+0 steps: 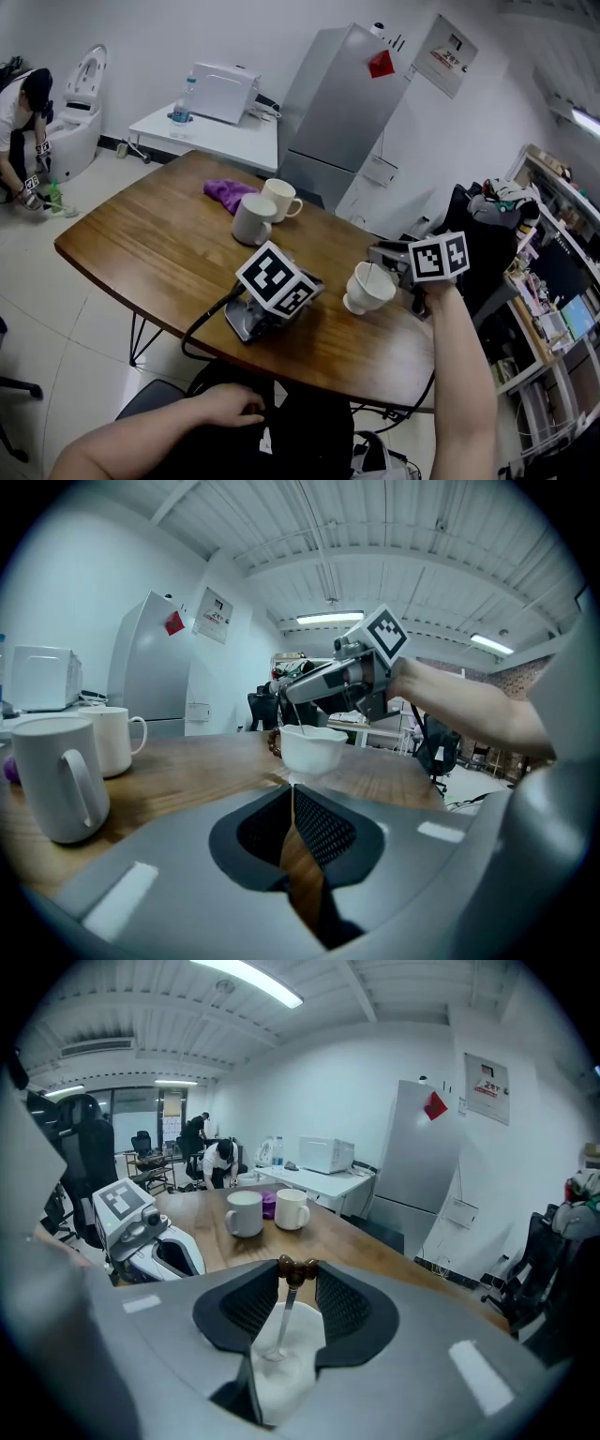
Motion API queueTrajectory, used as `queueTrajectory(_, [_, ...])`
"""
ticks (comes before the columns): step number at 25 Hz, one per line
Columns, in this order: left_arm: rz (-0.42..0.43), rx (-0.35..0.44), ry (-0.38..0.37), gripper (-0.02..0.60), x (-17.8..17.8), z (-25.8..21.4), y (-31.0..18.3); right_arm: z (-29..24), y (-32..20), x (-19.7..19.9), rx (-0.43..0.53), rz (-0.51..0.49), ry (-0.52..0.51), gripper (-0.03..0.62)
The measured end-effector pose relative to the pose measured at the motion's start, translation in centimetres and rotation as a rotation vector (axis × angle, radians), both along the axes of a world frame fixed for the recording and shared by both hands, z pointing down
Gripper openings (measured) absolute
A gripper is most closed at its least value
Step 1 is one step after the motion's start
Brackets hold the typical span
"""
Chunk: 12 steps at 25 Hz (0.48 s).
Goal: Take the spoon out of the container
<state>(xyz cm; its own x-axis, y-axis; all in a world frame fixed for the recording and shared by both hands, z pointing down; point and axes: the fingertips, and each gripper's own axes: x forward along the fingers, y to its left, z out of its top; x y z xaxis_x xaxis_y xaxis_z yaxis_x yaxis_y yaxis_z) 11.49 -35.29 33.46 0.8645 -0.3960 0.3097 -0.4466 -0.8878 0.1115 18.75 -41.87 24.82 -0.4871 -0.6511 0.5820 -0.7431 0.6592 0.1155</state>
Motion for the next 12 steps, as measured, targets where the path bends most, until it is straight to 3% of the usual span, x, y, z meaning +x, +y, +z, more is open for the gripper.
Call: queueTrajectory(12, [0.004,0.000,-0.001,0.012,0.0,-0.4,0.0,-8.0,2.6,4.0,0.162,0.038,-0.199,0.126])
